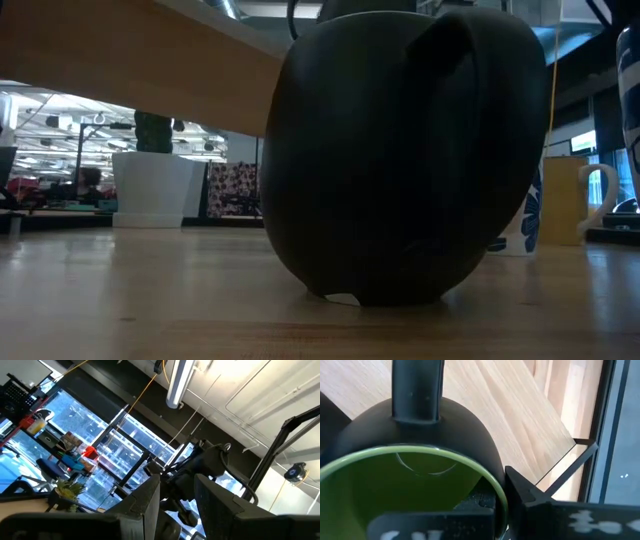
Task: Place coffee mugs
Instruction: Put the green black mug on the shelf
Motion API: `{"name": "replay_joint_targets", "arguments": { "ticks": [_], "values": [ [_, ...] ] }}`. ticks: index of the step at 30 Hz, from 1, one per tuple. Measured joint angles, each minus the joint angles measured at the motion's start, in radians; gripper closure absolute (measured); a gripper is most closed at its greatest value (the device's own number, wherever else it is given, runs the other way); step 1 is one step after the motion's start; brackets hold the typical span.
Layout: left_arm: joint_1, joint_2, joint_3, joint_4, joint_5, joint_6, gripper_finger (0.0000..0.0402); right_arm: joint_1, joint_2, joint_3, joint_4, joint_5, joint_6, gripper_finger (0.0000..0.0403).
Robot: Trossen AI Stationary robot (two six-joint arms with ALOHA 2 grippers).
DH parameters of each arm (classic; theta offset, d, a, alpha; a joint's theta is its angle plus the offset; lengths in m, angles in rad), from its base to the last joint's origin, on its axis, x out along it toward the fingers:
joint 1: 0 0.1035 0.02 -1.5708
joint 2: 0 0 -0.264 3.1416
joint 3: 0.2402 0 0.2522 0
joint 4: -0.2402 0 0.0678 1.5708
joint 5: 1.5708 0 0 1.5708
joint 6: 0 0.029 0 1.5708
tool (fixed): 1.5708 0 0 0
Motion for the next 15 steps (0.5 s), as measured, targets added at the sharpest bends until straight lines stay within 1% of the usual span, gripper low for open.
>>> {"name": "replay_joint_targets", "arguments": {
  "ticks": [5, 11, 15],
  "values": [
    [0.000, 0.000, 0.000, 0.000, -0.001, 0.000, 0.0285, -0.010, 0.000, -0.026, 0.023, 0.015, -0.005, 0.0403],
    [0.000, 0.000, 0.000, 0.000, -0.032, 0.002, 0.0285, -0.035, -0.002, -0.078, 0.051, 0.010, -0.021, 0.0403],
    [0.000, 0.000, 0.000, 0.001, -0.048, 0.002, 0.0285, -0.042, -0.005, -0.083, 0.064, 0.013, -0.031, 0.0402]
  ]
}}
